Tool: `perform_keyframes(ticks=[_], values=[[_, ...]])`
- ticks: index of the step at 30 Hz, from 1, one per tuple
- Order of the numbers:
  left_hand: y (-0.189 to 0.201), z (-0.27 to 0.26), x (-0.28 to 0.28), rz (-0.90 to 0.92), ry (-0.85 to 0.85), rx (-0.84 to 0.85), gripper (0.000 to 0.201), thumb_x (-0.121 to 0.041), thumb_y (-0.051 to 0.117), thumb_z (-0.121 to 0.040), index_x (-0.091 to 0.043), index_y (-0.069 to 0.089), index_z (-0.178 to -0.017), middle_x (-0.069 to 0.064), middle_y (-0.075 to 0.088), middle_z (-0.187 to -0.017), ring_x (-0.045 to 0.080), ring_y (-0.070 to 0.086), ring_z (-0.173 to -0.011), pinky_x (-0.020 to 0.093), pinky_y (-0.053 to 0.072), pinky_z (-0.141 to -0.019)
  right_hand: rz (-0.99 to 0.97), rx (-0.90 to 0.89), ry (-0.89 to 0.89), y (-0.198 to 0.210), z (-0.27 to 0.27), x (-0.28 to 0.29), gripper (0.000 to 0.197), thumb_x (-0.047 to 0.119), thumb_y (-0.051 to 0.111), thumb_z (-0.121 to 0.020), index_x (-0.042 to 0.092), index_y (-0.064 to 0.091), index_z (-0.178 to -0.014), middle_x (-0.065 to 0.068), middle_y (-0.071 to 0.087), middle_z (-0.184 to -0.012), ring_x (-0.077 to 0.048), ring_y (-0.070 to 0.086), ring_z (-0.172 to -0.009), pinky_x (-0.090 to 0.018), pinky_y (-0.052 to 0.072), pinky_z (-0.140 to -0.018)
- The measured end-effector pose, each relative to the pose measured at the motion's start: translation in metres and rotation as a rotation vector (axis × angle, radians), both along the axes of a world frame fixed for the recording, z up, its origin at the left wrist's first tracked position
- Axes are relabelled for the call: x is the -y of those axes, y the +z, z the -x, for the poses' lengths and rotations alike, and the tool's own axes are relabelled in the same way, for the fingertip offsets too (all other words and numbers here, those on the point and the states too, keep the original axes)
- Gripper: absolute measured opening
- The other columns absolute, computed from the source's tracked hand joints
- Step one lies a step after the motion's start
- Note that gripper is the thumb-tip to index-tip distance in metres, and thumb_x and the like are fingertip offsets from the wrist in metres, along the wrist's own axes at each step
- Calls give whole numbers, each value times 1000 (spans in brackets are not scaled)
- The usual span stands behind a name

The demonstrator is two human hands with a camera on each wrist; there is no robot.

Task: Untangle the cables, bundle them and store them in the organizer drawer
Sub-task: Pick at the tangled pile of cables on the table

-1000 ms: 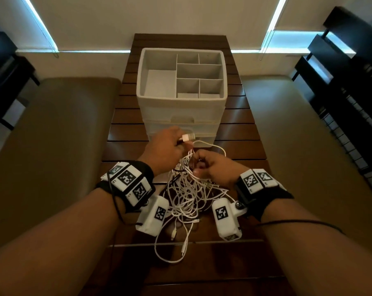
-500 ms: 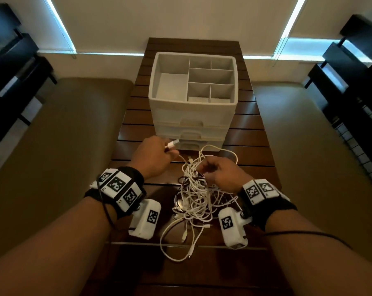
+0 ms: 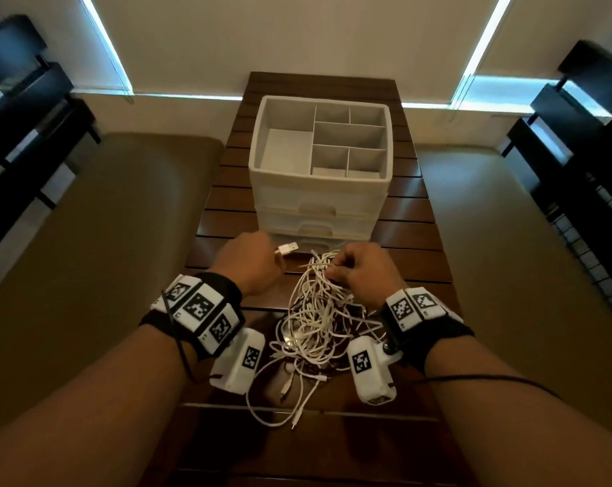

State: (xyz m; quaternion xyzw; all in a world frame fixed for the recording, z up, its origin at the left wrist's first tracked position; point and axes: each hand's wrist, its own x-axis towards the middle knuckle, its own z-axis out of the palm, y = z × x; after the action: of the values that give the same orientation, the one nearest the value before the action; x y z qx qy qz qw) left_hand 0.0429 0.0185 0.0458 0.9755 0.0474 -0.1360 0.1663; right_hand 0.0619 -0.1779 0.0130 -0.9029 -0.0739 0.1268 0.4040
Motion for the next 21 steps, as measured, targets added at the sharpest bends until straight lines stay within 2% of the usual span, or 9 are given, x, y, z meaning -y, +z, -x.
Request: perform_keyframes(ticks=[2,4,6,8,10,14,16,19,21], values=[[8,2,10,43,-28,169,20,-24,57,-90,-17,72,-99,7,70,-92,26,65,-84,38,54,-76,105,37,89,0,2,-8,21,21,76,-78,21,58,-68,3,64,-72,-13,60,-66,-29,49,-63],[18,2,22,278,-51,330,19,-25,60,-90,-22,75,-102,0,73,-94,17,67,-87,32,52,-81,204,116,115,1,4,-14,23,23,75,-78,22,55,-67,5,60,-69,-12,56,-64,-26,41,-59],[22,1,33,466,-87,255,15,-29,63,-91,-24,75,-97,-5,74,-92,10,66,-85,27,50,-79,223,193,126,2,4,-18,11,18,70,-81,17,60,-74,-2,65,-75,-20,60,-71,-29,44,-62],[12,-2,36,369,-138,110,16,-35,65,-90,-22,74,-90,-2,72,-85,14,66,-79,30,51,-72,197,240,108,3,4,-18,6,17,66,-82,15,61,-80,-5,67,-80,-22,60,-74,-31,46,-64],[2,-7,32,314,-130,50,21,-36,67,-88,-18,69,-77,0,68,-74,16,64,-71,30,48,-62,133,214,71,4,2,-14,17,19,67,-84,21,53,-75,0,61,-77,-16,54,-70,-28,40,-58],[-5,-7,27,482,-72,98,27,-26,71,-87,-21,60,-62,-3,58,-61,10,52,-58,26,38,-58,-91,-182,206,-4,4,-2,12,8,63,-88,18,59,-83,4,60,-75,-7,55,-66,-22,45,-63],[-7,-7,26,485,-70,105,30,-25,71,-86,-24,57,-59,-4,56,-59,11,51,-56,26,37,-57,-103,-279,274,-8,5,3,16,0,62,-85,17,62,-84,3,62,-75,-8,57,-67,-22,48,-66],[-8,-10,19,344,-71,62,27,-31,73,-84,-23,60,-62,0,62,-65,18,59,-66,31,45,-63,102,-113,209,-7,0,4,14,6,68,-82,18,62,-82,7,60,-75,-4,54,-65,-16,42,-59],[-4,-11,16,311,-70,82,23,-31,73,-84,-20,64,-66,2,66,-70,20,62,-71,33,47,-67,157,-19,163,-5,-2,1,13,11,69,-82,19,59,-82,8,58,-76,-3,53,-65,-14,38,-55]])
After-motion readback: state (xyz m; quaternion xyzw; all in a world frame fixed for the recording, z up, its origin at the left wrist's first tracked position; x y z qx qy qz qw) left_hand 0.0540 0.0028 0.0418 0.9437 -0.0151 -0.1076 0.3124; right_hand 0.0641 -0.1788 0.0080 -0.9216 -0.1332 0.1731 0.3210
